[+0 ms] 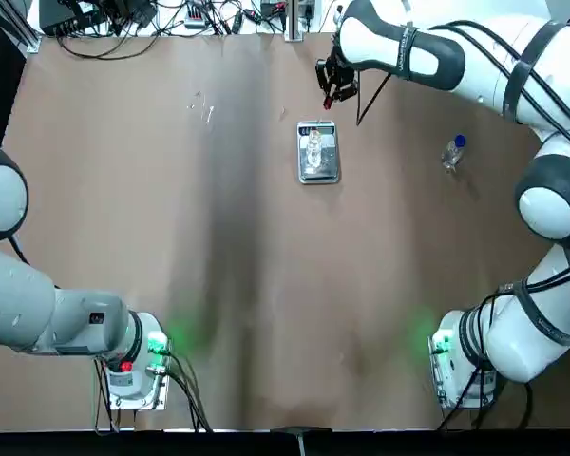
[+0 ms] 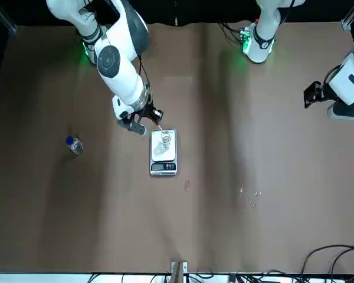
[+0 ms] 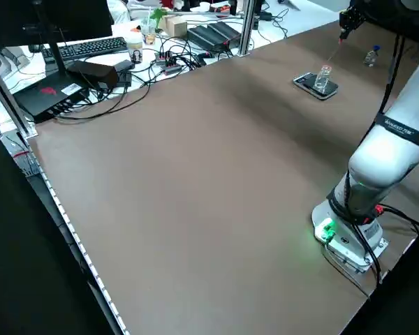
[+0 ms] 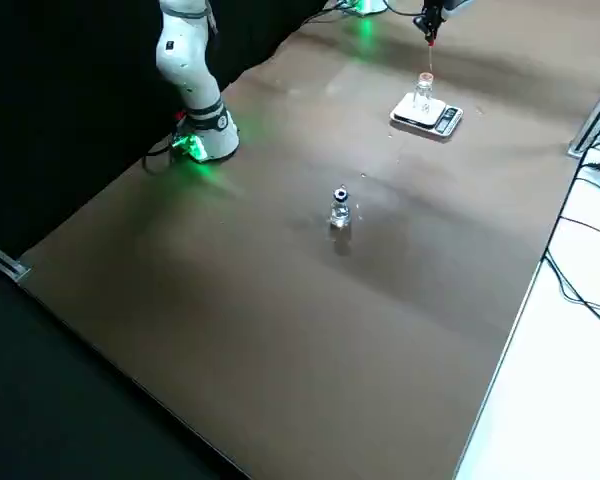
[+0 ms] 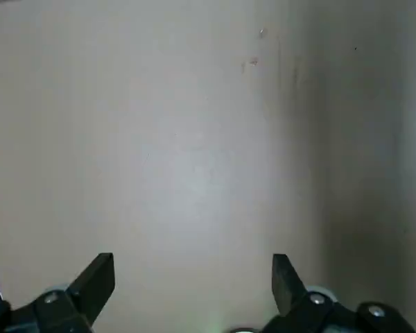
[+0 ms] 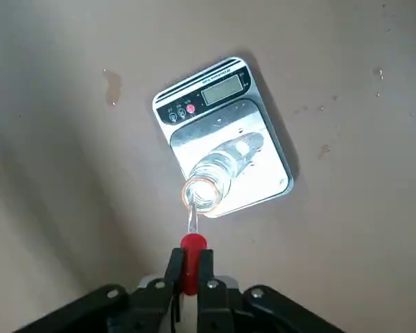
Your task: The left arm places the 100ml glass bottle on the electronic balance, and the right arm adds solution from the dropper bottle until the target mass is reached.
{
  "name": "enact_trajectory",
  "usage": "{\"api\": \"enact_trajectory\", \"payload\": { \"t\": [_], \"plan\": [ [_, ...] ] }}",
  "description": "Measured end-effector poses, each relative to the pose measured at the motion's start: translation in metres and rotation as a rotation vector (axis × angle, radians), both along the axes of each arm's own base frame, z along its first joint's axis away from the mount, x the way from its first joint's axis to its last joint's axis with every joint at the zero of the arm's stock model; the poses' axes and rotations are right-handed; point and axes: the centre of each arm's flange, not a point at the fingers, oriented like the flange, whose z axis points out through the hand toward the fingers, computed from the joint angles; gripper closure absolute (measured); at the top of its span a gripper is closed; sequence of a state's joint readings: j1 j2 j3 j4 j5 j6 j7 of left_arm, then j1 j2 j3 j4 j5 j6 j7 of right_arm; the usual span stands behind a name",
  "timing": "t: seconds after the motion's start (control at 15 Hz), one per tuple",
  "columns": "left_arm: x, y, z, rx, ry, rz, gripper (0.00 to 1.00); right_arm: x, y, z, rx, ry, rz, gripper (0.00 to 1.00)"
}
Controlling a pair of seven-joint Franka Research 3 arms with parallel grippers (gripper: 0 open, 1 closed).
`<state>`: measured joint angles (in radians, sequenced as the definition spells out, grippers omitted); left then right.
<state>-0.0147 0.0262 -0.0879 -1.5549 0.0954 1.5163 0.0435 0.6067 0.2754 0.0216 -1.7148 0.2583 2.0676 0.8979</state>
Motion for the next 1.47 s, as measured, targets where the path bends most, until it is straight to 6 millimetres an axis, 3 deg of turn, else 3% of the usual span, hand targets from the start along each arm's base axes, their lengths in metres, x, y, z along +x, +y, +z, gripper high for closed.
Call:
{"api": "enact_trajectory", "payload": {
  "t": [0.6,1.47],
  "plan": [
    [0.000,0.000,0.000,0.000,0.000,0.002,0.00,-0.002,0.013,-0.026,-0.033,-0.001,0.017,0.89],
    [0.000,0.000,-0.001,0.000,0.001,0.004,0.00,-0.002,0.014,-0.026,-0.036,0.003,-0.005,0.94]
  ]
}}
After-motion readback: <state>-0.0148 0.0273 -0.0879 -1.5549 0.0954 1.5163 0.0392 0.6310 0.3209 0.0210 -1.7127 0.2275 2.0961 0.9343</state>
